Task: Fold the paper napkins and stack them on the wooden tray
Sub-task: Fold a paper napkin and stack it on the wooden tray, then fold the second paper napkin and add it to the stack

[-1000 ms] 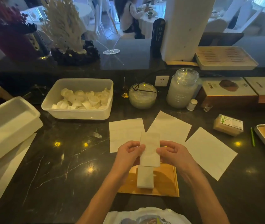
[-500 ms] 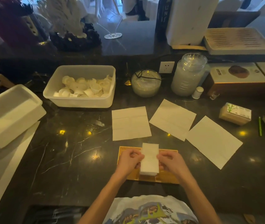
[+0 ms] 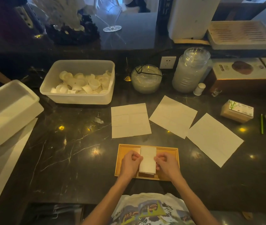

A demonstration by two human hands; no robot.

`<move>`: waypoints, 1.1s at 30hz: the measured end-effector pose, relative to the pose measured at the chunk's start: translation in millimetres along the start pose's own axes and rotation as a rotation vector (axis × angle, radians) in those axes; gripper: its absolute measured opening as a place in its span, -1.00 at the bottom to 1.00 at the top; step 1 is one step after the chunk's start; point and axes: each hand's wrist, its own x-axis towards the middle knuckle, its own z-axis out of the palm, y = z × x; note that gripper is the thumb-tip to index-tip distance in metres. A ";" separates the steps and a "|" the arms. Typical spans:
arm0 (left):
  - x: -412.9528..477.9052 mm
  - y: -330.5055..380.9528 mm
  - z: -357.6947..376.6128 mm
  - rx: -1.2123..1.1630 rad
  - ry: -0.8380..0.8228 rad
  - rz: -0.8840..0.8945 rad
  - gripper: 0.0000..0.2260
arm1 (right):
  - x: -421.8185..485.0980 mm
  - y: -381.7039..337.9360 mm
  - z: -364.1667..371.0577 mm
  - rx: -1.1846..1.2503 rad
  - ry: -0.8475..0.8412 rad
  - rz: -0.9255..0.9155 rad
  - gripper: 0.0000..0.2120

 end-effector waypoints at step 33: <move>-23.3 2.6 5.4 -0.232 -0.451 -0.160 -0.46 | -28.4 -16.7 17.8 0.417 -0.293 0.287 -0.39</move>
